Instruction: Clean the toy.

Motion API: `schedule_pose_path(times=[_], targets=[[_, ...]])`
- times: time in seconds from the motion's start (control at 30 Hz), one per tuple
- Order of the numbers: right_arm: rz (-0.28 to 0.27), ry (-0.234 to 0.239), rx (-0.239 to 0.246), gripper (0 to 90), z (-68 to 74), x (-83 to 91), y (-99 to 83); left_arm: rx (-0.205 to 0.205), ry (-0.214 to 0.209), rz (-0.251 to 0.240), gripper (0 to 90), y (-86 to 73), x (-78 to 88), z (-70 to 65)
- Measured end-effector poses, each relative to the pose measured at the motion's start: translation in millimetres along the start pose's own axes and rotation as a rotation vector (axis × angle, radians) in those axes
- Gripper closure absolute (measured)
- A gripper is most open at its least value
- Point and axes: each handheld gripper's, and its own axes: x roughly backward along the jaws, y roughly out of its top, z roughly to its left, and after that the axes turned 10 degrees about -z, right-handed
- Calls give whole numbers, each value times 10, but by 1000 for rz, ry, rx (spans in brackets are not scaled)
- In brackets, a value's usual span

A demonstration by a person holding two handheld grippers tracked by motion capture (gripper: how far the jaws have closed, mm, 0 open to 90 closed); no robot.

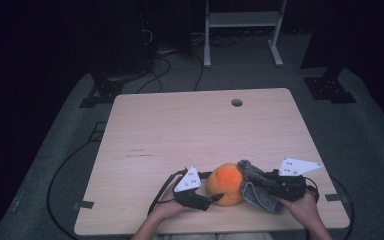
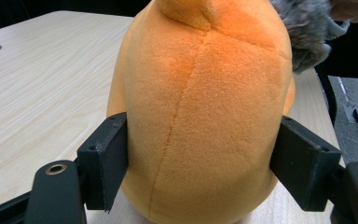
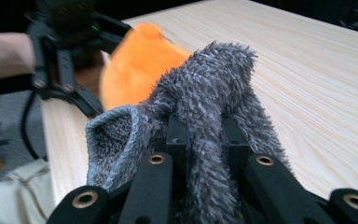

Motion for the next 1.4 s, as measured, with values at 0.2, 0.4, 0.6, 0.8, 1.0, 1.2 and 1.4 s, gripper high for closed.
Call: schedule_pose_path(times=[0.2, 0.4, 0.6, 0.8, 1.0, 1.2, 1.4], targets=[[-81, 53, 30, 770, 136, -64, 178, -3, -2, -1, 260, 0, -21, -18], [-43, 62, 18, 770, 78, -85, 79, -6, 1, 4, 260, 6, -18, -31], [-48, 17, -6, 771, 13, 40, 74, -27, 11, 2, 260, 15, -52, -71], [-60, 81, 73, 770, 228, -132, 242, -29, 14, 1, 263, 17, -72, -76], [-14, 26, 12, 771, 18, -16, 76, -17, 19, 2, 263, 37, -109, -106], [-78, 43, 34, 770, 140, -24, 218, -37, 8, 0, 263, 49, -141, -137], [-52, 88, 39, 773, 192, -154, 135, -55, -28, -15, 160, 53, -96, -111]])
